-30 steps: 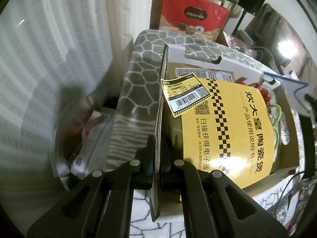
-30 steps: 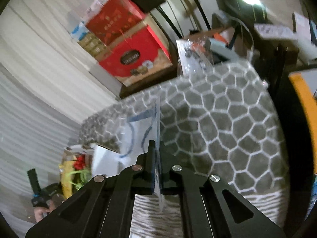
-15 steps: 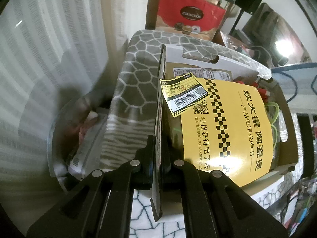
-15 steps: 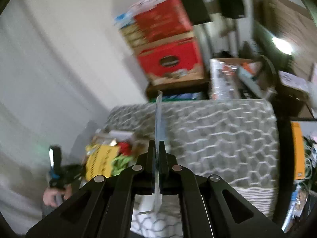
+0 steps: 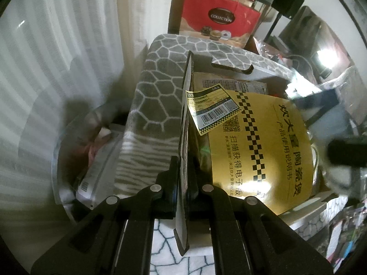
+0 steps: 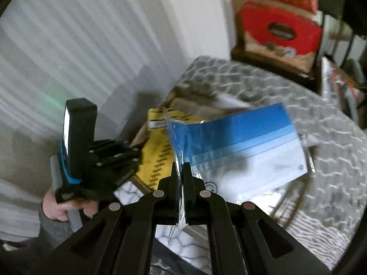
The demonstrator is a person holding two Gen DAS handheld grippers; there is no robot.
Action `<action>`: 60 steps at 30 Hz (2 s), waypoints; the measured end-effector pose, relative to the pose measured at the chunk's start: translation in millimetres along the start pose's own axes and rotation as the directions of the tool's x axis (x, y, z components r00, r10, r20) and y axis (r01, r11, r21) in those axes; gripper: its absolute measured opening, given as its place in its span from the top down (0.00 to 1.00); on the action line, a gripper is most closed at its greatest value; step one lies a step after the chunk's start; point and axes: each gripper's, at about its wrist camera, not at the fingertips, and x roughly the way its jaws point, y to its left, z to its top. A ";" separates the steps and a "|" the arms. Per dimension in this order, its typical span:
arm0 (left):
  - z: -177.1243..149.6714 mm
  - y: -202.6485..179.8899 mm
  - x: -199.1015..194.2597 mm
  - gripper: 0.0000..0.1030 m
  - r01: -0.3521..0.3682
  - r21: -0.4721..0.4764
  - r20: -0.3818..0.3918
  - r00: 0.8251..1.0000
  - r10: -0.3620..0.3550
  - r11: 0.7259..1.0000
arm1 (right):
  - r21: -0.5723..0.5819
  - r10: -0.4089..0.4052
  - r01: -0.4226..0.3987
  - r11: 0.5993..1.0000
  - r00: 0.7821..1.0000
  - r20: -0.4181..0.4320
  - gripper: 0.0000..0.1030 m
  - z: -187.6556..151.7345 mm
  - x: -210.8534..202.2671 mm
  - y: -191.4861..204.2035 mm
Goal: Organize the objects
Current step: 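Carry the blue-and-white bag into the box and open the right tool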
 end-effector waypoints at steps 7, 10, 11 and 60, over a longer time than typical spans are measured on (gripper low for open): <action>0.6 2.5 0.8 0.96 0.009 0.002 0.001 1.000 -0.009 1.000 | 0.071 0.188 -0.187 0.980 0.982 -0.007 0.64 14.8 -0.5 -7.3; 0.8 3.1 0.9 0.96 0.009 0.001 0.001 1.000 -0.009 1.000 | 0.098 0.255 -0.256 0.962 0.967 0.022 0.51 16.4 -15.9 -18.0; 0.6 3.3 0.9 0.96 0.008 0.001 0.002 1.000 -0.008 1.000 | 0.116 0.290 -0.292 0.950 0.957 0.031 0.48 17.1 -21.2 -24.6; 0.0 4.1 2.7 0.96 0.018 -0.017 -0.005 1.000 -0.018 1.000 | 0.305 -0.020 -0.026 0.952 0.989 0.149 0.91 -102.4 -29.3 -83.7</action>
